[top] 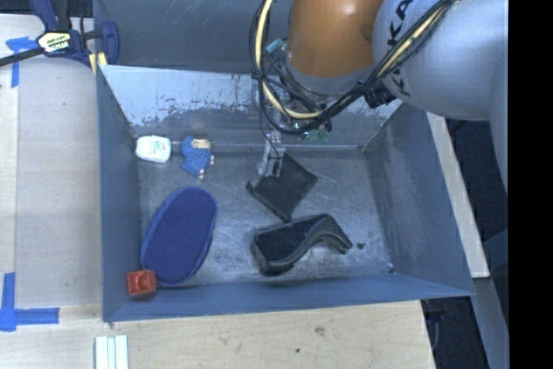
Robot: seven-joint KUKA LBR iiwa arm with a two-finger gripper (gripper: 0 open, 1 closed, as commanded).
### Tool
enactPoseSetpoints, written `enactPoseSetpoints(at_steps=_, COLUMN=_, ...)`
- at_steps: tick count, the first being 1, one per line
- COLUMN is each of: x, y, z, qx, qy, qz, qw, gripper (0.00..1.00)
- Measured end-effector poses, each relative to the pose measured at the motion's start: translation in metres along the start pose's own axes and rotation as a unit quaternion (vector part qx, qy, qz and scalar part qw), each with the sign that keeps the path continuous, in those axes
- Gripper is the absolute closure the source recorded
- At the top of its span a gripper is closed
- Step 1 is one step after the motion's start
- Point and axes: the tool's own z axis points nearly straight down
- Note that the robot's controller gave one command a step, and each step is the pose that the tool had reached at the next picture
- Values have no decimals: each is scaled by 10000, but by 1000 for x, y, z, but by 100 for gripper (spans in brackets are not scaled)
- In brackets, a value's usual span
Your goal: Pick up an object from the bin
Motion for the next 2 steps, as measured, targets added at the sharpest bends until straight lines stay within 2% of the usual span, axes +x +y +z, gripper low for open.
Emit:
enactPoseSetpoints(at_steps=1, x=-11, y=89, z=126, qx=-5, qy=-36, qz=-818, qw=9966, gripper=0)
enactPoseSetpoints(at_steps=2, x=2, y=62, z=131, qx=-3, qy=-103, qz=-2646, qw=9643, gripper=0)
